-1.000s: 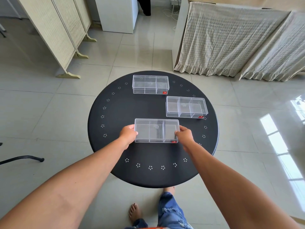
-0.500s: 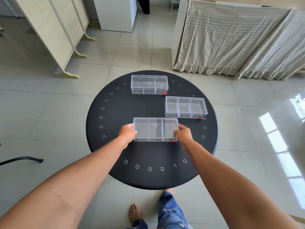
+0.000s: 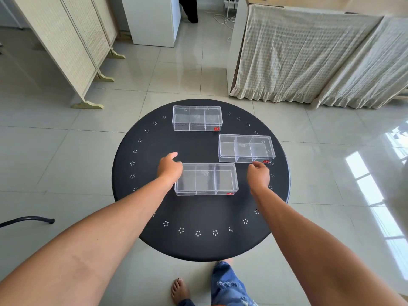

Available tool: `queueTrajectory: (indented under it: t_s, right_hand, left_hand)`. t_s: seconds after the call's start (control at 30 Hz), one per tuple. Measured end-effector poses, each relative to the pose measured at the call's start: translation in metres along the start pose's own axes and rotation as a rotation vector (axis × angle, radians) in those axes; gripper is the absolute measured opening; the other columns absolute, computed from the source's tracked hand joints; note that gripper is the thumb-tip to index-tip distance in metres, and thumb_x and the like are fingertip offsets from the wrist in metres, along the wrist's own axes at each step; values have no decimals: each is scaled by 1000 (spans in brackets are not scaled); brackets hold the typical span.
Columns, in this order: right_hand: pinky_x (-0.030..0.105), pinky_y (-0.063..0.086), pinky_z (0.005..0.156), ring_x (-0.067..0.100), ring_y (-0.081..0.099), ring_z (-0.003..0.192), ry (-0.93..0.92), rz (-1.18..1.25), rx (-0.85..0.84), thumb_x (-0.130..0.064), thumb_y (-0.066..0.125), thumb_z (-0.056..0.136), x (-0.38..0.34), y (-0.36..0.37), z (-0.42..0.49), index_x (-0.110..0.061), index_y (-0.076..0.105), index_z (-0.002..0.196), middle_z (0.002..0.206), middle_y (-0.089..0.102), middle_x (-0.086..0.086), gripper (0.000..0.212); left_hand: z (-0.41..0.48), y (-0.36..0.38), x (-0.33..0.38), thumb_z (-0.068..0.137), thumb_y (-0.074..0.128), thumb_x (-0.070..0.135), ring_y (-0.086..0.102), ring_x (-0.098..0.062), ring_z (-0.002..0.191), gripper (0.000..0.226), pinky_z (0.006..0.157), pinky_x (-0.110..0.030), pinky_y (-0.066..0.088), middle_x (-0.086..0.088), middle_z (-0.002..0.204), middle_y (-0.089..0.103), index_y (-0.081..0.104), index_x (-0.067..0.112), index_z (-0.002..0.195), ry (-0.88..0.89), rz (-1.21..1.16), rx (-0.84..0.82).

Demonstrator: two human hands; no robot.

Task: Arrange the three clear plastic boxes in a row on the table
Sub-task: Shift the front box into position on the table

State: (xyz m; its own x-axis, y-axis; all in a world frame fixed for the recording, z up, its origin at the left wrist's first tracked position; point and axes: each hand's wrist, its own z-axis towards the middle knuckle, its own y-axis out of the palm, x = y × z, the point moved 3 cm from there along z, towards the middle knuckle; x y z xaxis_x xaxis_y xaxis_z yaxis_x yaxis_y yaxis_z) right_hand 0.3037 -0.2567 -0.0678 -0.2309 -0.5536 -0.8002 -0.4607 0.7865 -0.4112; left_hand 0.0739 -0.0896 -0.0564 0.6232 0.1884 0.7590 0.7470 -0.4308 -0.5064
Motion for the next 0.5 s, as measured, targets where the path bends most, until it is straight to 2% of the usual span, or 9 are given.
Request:
queueTrajectory:
  t_s: [0.07, 0.17, 0.3, 0.37, 0.4, 0.47, 0.5]
  right_hand:
    - [34, 52, 85, 29, 65, 101, -10, -29, 57, -18, 43, 90, -12, -10, 12, -22, 64, 125, 109, 69, 4, 42]
    - [44, 51, 95, 32, 61, 111, -20, -97, 117, -22, 38, 85, -25, -25, 36, -27, 63, 123, 120, 64, 9, 45]
    - [44, 44, 104, 30, 54, 123, -38, -190, 158, -23, 47, 88, -39, -45, 62, -22, 58, 131, 129, 62, 10, 44]
    - [39, 44, 99, 29, 56, 119, -28, -214, 127, -22, 51, 91, -43, -51, 74, -18, 54, 136, 136, 56, 10, 46]
    - [35, 46, 90, 28, 60, 107, -21, -206, 93, -21, 50, 92, -42, -51, 81, -16, 51, 140, 137, 55, 9, 48]
    - [30, 42, 76, 23, 60, 85, 14, -161, 13, -20, 47, 95, -39, -50, 96, -14, 41, 147, 132, 57, 4, 53]
    - [29, 40, 75, 23, 58, 87, 32, -152, -17, -19, 44, 97, -38, -49, 102, -13, 37, 149, 127, 56, 3, 54]
  left_hand:
    - [6, 5, 16, 89, 45, 12, 50, -22, 130, 50, 94, -25, 38, -3, 147, 48, 50, 21, 138, 39, 5, -23]
    - [15, 19, 44, 90, 47, 14, 51, -21, 131, 46, 107, -31, 40, -2, 142, 55, 55, 19, 135, 67, 3, -57]
    - [27, 48, 74, 91, 51, 15, 52, -23, 130, 43, 108, -31, 37, -4, 140, 57, 56, 15, 134, 69, 9, -135]
    - [35, 64, 85, 92, 53, 17, 50, -24, 131, 45, 107, -30, 36, -5, 142, 55, 54, 13, 136, 63, 14, -181]
    - [39, 73, 91, 92, 53, 19, 49, -24, 132, 47, 107, -31, 35, -6, 143, 54, 51, 12, 138, 52, 14, -208]
    - [48, 90, 97, 92, 55, 23, 45, -27, 136, 53, 110, -33, 35, -8, 148, 47, 45, 11, 143, 6, 9, -254]
    - [54, 98, 99, 92, 55, 25, 43, -30, 137, 57, 113, -37, 34, -10, 151, 44, 41, 9, 145, -26, 2, -273]
